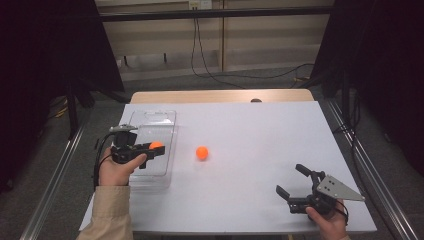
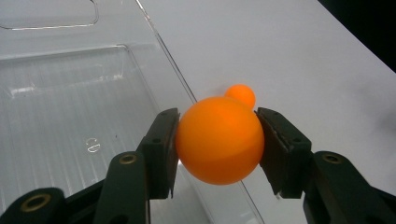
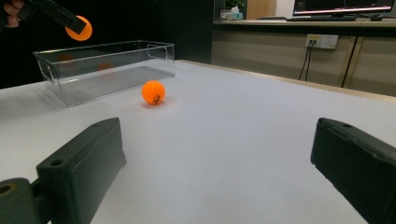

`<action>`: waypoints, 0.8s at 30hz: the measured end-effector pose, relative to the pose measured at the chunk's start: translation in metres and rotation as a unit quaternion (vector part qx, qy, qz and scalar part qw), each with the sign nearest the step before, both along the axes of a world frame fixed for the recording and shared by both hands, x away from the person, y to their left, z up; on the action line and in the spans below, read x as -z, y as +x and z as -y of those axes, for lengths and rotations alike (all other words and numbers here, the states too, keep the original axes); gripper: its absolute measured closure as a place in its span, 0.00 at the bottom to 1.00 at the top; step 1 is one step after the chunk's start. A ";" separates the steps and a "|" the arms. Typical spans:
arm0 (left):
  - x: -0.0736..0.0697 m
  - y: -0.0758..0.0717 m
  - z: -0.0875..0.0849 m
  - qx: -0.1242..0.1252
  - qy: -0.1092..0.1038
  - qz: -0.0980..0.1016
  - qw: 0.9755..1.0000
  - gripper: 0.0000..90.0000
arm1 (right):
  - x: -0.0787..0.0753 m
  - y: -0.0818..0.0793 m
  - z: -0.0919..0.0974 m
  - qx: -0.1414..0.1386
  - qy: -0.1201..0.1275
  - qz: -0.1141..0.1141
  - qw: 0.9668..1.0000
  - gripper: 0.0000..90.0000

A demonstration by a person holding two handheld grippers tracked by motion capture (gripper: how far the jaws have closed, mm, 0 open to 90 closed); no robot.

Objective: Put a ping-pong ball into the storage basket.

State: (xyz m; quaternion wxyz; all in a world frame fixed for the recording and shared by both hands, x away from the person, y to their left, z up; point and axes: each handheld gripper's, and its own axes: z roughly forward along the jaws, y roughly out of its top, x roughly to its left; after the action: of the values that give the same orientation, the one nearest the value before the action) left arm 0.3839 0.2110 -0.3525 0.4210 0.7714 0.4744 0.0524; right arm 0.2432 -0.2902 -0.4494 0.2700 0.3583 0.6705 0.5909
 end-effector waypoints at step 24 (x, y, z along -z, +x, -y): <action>0.008 0.004 -0.007 -0.014 0.011 0.001 1.000 0.56 | 0.000 0.000 0.000 0.000 0.000 0.001 1.000 0.03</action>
State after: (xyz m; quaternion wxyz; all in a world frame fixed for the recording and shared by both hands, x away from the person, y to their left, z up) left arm 0.3882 0.2175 -0.3603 0.4122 0.7692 0.4840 0.0639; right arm 0.2430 -0.2904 -0.4493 0.2703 0.3582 0.6701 0.5912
